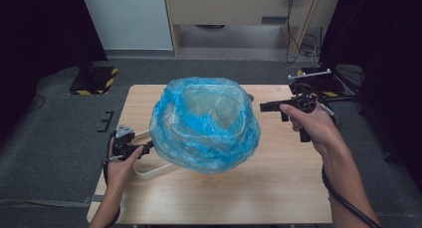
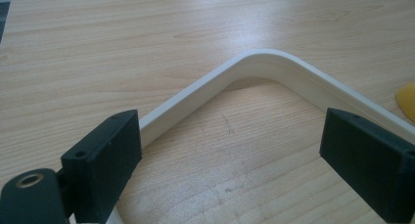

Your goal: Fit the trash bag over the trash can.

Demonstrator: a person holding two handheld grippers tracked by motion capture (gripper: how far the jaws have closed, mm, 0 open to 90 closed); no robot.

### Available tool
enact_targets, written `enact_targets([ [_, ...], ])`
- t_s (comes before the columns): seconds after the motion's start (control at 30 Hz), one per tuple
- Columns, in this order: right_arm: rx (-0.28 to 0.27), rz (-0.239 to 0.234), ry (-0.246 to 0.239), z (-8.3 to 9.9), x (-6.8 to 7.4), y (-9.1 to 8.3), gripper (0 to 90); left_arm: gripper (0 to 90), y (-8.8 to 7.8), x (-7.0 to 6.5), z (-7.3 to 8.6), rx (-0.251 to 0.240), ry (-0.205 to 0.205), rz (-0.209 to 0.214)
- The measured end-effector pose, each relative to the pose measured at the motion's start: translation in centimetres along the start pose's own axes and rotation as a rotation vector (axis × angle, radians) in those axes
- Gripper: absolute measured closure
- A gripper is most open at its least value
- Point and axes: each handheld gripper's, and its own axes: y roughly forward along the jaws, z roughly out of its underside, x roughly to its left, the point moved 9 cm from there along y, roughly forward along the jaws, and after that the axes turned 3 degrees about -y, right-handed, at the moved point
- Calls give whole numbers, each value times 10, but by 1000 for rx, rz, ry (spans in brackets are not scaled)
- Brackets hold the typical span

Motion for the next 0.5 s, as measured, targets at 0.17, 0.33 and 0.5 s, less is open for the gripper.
enact_targets([
  [0.17, 6, 7, 13, 6, -7, 4, 574, 78, 0, 0, 0, 1, -1, 0],
  [0.33, 6, 8, 27, 11, -15, 8, 559, 78, 1, 0, 1, 6, 6, 2],
  [0.5, 11, 13, 40, 16, -22, 13, 551, 78, 1, 0, 1, 6, 5, 2],
])
